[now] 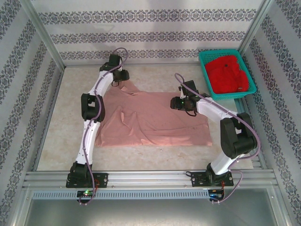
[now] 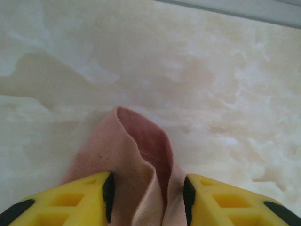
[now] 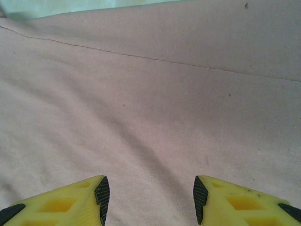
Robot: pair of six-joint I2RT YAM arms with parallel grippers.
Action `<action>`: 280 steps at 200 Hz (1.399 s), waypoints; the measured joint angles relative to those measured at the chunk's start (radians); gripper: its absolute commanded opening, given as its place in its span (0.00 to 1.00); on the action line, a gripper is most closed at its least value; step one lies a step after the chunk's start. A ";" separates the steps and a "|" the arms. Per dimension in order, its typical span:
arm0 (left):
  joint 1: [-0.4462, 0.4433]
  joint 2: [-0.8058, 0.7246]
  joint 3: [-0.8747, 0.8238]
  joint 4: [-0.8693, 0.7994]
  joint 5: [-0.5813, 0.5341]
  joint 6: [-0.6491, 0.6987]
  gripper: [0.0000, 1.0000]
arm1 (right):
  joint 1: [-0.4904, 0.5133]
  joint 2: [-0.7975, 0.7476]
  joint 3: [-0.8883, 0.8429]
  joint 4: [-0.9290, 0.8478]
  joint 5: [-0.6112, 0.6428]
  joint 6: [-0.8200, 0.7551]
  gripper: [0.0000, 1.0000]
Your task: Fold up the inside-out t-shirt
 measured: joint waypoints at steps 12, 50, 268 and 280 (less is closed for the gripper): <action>0.000 0.013 0.036 -0.007 -0.003 -0.004 0.36 | 0.000 0.002 0.000 0.000 0.000 0.000 0.53; 0.000 0.027 0.066 -0.009 -0.003 -0.015 0.26 | 0.000 0.002 0.000 0.000 0.000 -0.002 0.53; 0.000 0.046 0.066 0.008 0.031 -0.075 0.00 | -0.186 0.125 0.187 -0.090 0.154 0.012 0.51; 0.000 0.046 0.064 0.010 0.034 -0.079 0.00 | -0.191 0.170 0.237 -0.111 0.191 0.012 0.51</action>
